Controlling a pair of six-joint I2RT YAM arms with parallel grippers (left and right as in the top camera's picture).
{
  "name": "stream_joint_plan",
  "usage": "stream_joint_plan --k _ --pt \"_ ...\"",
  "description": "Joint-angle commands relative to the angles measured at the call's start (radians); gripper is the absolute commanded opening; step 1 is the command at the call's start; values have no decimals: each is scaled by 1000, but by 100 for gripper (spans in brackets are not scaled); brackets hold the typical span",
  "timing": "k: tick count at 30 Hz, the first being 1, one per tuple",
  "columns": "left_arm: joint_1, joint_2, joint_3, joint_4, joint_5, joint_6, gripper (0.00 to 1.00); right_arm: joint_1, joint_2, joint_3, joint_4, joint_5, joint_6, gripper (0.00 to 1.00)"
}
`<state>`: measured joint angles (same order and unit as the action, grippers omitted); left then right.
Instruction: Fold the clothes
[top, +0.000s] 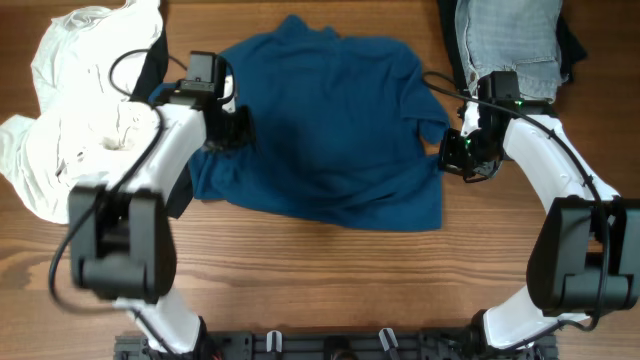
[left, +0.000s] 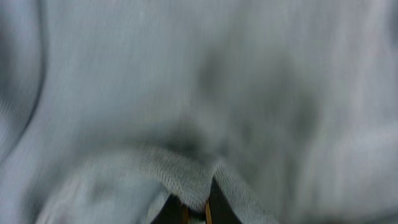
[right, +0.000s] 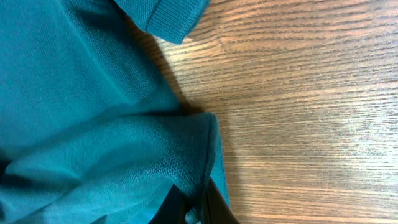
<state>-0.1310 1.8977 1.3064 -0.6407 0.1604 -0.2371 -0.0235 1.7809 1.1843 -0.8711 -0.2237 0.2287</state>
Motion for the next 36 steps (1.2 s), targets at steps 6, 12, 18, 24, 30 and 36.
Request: stream_joint_plan --k 6,12,18,24,30,36 --pt "5 71 24 98 -5 -1 100 -1 11 -2 0 3 -20 4" --pt "21 -50 44 -154 -21 25 100 -1 11 -2 2 4 -20 4" --pt "26 -90 40 -249 -32 78 95 -1 11 -2 8 3 -19 4" --pt "26 -38 -39 -205 -114 77 75 -1 11 -2 7 3 -19 4" --pt "40 -1 -95 -154 -129 77 70 -1 11 -2 7 3 -19 4" --pt "42 6 -112 -119 -132 129 50 -1 11 -2 6 3 -20 5"
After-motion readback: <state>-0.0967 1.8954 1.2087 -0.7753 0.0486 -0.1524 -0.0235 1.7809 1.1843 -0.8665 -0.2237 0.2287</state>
